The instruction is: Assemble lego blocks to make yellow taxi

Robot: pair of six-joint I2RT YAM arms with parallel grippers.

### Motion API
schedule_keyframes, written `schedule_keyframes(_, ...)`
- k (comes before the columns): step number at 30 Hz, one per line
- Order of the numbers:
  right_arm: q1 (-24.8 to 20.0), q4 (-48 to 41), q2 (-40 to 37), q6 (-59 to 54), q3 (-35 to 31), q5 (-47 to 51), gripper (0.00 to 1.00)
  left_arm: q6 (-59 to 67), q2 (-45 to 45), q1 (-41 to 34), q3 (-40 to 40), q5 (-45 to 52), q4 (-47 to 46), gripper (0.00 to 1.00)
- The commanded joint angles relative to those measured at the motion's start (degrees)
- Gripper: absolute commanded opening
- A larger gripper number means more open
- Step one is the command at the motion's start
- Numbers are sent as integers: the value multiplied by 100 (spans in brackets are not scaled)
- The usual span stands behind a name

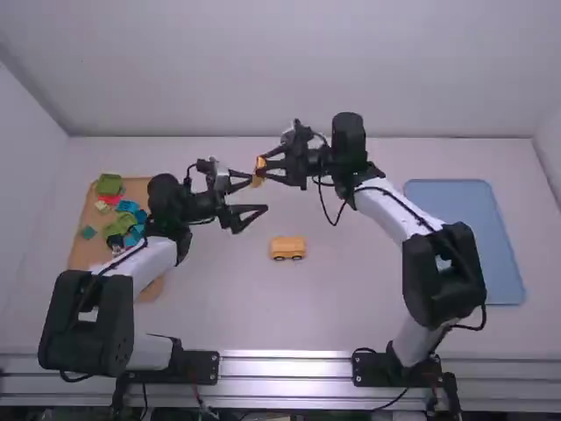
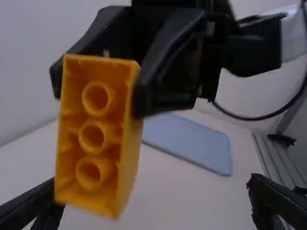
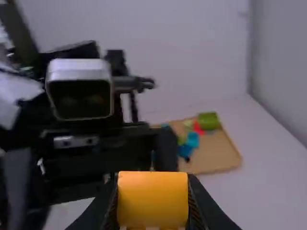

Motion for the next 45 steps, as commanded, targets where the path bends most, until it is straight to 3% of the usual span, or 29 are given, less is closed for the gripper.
schedule_keyframes(1, -205, -597, -501, 76, 168, 2050, 4, 531, 50, 13, -9, -575, -756, 99)
schedule_keyframes(5, -46, -2247, -1036, -407, 361, 4070, 4, 955, 50, 2, -9, -2094, -2205, 99)
schedule_keyframes(9, 538, -4092, -1244, -793, 811, 6087, 4, 638, 42, -55, -9, -3488, -2636, 99)
schedule_keyframes(12, 817, -5038, -1121, -968, 1040, 6463, 4, 584, -138, -48, 52, -3884, -2736, 99)
schedule_keyframes(14, 901, -5287, -1025, -1010, 1113, 6533, 4, 601, -243, -55, 133, -4061, -2931, 99)
schedule_keyframes(20, 1152, -6102, -315, -1047, 1427, 6505, 3, 796, -1064, -55, 1333, -5530, -5477, 99)
schedule_keyframes(24, 1325, -6227, 138, -1296, 1711, 6231, 2, 857, -1904, -55, 1759, -6076, -6293, 99)
schedule_keyframes(29, 1541, -6601, 717, -1742, 2398, 5755, 1, 793, -3189, -42, 1648, -6618, -6570, 99)
schedule_keyframes(33, 1939, -7031, 1351, -2382, 3187, 5770, 0, 535, -4430, -28, 1272, -6977, -6985, 99)
schedule_keyframes(35, 2249, -7436, 1816, -2924, 3711, 5772, 0, 173, -5189, -50, 887, -7672, -7171, 99)
schedule_keyframes(39, 2682, -8098, 2496, -3340, 4404, 6102, 0, -181, -6028, 15, 393, -8684, -7178, 99)
schedule_keyframes(45, 3084, -8668, 3364, -3665, 4968, 6594, 0, -192, -6881, 26, 144, -8758, -7204, 99)
